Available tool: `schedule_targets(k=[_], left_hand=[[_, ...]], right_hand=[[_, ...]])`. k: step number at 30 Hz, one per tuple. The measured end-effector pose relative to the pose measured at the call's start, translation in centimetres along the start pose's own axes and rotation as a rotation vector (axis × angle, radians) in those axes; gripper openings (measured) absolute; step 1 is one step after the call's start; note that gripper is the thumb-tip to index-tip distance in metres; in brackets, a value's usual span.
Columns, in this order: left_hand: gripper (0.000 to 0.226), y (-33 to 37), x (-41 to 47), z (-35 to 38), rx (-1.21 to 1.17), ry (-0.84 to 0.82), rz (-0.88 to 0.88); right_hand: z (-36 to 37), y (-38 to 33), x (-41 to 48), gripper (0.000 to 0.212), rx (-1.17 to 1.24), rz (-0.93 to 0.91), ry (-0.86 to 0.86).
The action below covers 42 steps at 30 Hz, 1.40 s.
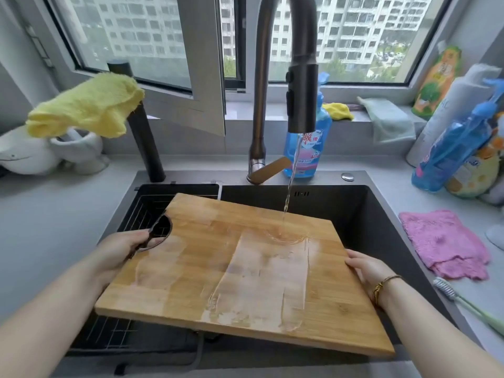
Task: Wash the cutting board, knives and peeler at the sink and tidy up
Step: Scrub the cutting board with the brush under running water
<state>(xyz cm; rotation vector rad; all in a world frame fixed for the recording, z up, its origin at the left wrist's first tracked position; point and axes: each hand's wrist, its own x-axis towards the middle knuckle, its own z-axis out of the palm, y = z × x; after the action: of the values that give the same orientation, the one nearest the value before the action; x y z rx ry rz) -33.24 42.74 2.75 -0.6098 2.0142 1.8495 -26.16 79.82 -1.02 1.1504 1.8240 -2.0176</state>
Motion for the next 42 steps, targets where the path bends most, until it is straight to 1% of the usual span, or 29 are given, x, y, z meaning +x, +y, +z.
schedule_targets(k=[3,5,7,10,12,15,20,24,28,30,33,36,37,41,42], left_hand=[[0.034,0.3,0.6,0.2,-0.073,-0.017,-0.034],[0.035,0.3,1.0,0.3,-0.141,-0.039,-0.101],[0.036,0.3,1.6,0.4,-0.152,-0.041,-0.149],[0.039,0.6,2.5,0.7,-0.157,-0.043,-0.112],[0.044,0.8,3.1,0.9,-0.166,-0.029,-0.08],[0.046,1.0,3.7,1.5,-0.173,-0.043,-0.062],[0.037,0.9,3.5,2.4,-0.181,-0.076,-0.086],[0.035,0.4,3.5,3.4,-0.175,-0.117,-0.094],[0.019,0.6,3.0,5.2,-0.138,-0.153,-0.106],[0.017,0.6,2.9,5.8,-0.129,-0.161,-0.122],[0.038,0.4,2.9,6.6,-0.119,-0.168,-0.13],[0.043,0.3,2.7,7.2,-0.114,-0.197,-0.143],[0.04,0.2,2.7,7.3,-0.107,-0.207,-0.145],[0.012,0.1,2.2,8.1,-0.095,-0.236,-0.146],[0.008,0.1,2.0,8.3,-0.084,-0.24,-0.146]], right_hand=[[1.0,0.1,1.2,0.04,-0.002,0.032,-0.03],[1.5,0.3,2.1,0.038,-0.005,0.03,-0.005],[1.9,0.6,3.0,0.035,-0.005,-0.01,0.038],[2.2,0.7,4.2,0.027,0.008,-0.085,0.076],[2.3,0.6,4.9,0.031,0.03,-0.124,0.108],[2.3,0.1,5.4,0.032,0.052,-0.179,0.115],[1.1,-0.4,5.8,0.035,0.042,-0.216,0.141],[-0.6,-1.2,5.5,0.034,0.062,-0.243,0.147],[-2.3,-3.1,5.3,0.037,0.037,-0.288,0.18],[-3.2,-4.3,5.1,0.037,0.023,-0.304,0.205],[-4.3,-5.9,4.3,0.037,0.007,-0.341,0.238],[-4.9,-6.7,3.5,0.04,-0.028,-0.355,0.253],[-4.9,-6.8,3.2,0.04,-0.039,-0.356,0.255],[-4.9,-7.0,2.1,0.039,-0.099,-0.343,0.288],[-5.0,-6.9,1.9,0.039,-0.112,-0.338,0.294]])
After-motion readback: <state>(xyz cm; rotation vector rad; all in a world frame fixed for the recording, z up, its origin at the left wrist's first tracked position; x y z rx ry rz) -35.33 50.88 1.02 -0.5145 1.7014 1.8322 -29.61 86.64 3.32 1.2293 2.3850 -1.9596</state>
